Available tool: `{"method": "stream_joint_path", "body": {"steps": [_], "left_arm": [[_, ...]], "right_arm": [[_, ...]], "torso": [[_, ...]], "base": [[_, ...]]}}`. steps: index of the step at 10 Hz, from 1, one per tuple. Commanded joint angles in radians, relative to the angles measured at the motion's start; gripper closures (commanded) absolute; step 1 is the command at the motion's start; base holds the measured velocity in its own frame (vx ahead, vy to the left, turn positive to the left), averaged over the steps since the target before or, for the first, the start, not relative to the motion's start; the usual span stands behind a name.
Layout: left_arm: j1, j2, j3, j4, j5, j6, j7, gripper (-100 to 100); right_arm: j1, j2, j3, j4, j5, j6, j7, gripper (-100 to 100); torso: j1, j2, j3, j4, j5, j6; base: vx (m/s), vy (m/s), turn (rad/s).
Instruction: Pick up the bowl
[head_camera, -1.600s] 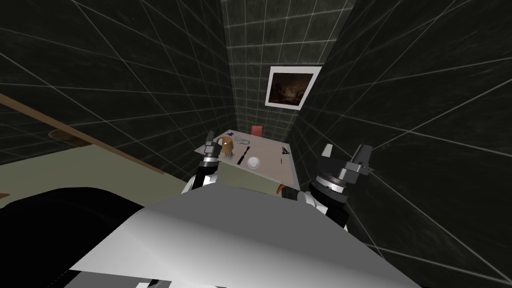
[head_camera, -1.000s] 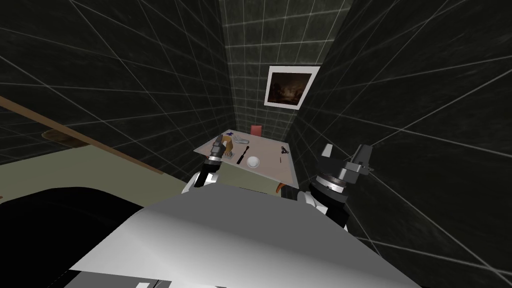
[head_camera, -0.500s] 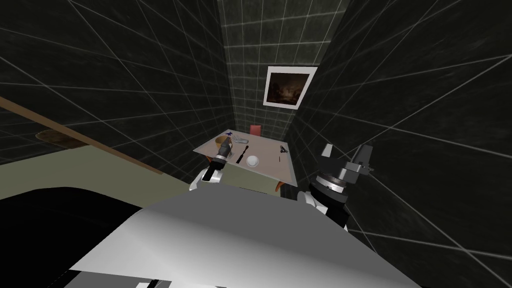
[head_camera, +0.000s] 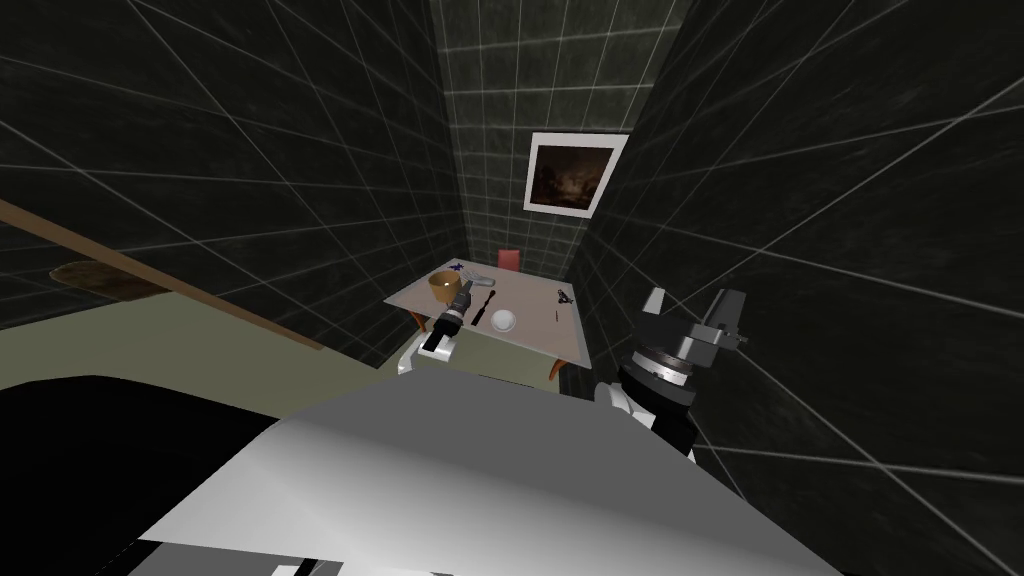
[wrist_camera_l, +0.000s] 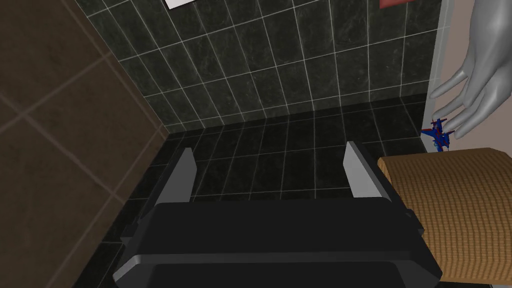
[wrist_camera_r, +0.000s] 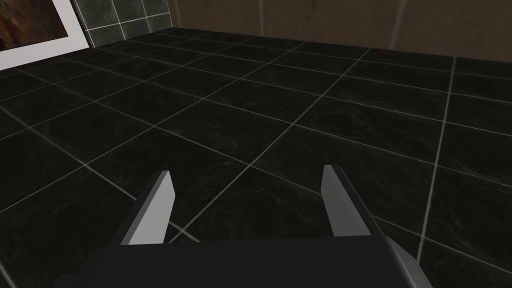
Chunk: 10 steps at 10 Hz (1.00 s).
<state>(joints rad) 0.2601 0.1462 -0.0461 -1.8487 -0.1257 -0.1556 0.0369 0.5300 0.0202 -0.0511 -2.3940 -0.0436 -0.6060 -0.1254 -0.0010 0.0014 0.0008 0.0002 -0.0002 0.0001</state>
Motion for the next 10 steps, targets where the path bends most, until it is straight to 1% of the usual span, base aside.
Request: {"method": "stream_joint_path", "body": {"steps": [1, 4, 5, 7, 8, 10], "left_arm": [[-0.011, 0.004, -0.009, 0.01, -0.003, 0.03, -0.001, -100], [-0.086, 0.004, -0.043, 0.117, -0.018, 0.125, -0.015, -100], [-0.086, 0.004, -0.043, 0.119, -0.018, 0.131, -0.015, -100], [-0.132, 0.004, -0.061, 0.186, -0.024, 0.195, -0.026, -100], [-0.132, 0.004, -0.061, 0.191, -0.024, 0.2, -0.026, -100], [-0.173, 0.003, -0.072, 0.25, -0.026, 0.268, -0.04, -100]], "right_arm": [[0.0, 0.0, 0.0, 0.0, 0.0, 0.0, 0.0, 0], [0.0, 0.0, 0.0, 0.0, 0.0, 0.0, 0.0, 0], [0.0, 0.0, 0.0, 0.0, 0.0, 0.0, 0.0, 0], [0.0, 0.0, 0.0, 0.0, 0.0, 0.0, 0.0, 0], [0.0, 0.0, 0.0, 0.0, 0.0, 0.0, 0.0, 0], [0.0, 0.0, 0.0, 0.0, 0.0, 0.0, 0.0, 0]], "torso": [[0.0, 0.0, 0.0, 0.0, 0.0, 0.0], [0.0, 0.0, 0.0, 0.0, 0.0, 0.0], [0.0, 0.0, 0.0, 0.0, 0.0, 0.0], [0.0, 0.0, 0.0, 0.0, 0.0, 0.0], [0.0, -0.001, 0.0, 0.0, 0.0, 0.0], [0.0, -0.001, -0.001, 0.0, 0.0, 0.0]], "base": [[-0.022, -0.011, -0.014], [-0.028, -0.013, -0.042], [-0.023, -0.01, -0.024], [-0.014, -0.013, -0.055], [-0.007, -0.01, -0.028], [-0.004, -0.013, -0.066]]}}
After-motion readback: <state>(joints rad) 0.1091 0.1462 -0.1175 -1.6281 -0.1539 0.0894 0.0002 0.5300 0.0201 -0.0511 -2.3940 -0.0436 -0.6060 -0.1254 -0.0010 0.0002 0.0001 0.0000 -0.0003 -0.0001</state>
